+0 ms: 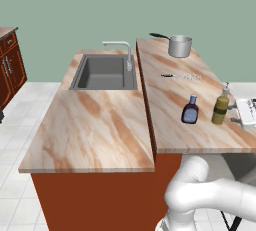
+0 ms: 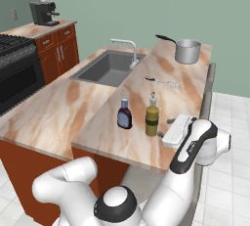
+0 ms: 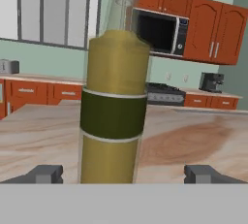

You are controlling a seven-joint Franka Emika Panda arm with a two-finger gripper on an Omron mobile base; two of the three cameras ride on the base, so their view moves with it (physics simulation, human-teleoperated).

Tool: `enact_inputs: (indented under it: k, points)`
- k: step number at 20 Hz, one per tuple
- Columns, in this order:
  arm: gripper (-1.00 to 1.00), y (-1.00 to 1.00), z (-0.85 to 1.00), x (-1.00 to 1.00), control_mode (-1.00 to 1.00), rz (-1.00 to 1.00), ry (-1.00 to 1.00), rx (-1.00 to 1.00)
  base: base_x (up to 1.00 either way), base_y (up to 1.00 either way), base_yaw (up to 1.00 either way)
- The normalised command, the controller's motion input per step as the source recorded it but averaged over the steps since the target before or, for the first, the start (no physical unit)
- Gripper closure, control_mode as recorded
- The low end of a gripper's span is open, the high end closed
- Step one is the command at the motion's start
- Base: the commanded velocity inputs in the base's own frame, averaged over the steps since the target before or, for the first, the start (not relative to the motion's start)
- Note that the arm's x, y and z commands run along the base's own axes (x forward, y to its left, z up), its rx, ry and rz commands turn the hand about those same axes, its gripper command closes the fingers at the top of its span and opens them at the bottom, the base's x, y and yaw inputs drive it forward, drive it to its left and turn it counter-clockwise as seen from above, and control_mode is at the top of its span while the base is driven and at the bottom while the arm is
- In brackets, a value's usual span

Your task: Move the condiment bottle and oil and vinegar bottle from the cabinet to the dining counter.

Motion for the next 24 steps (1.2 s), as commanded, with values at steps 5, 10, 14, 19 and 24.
enact_inputs:
  k: [5, 10, 14, 19, 24]
  points:
    - [-1.00, -0.19, 0.11, -0.38, -1.00, 0.00, 0.01, 0.00, 0.00, 0.00, 0.00]
    - [-1.00, -0.03, 0.45, -0.45, -1.00, -0.07, 0.10, 0.00, 0.00, 0.00, 0.00]
    - [-1.00, 0.00, 0.36, -0.45, -1.00, -0.26, 0.20, -0.03, 0.00, 0.00, 0.00]
    - [-1.00, 0.09, 0.24, -0.43, -1.00, -0.35, 0.21, -0.05, 0.00, 0.00, 0.00]
    - [-1.00, 0.23, 0.12, -0.32, -1.00, -0.35, 0.23, -0.24, 0.00, 0.00, 0.00]
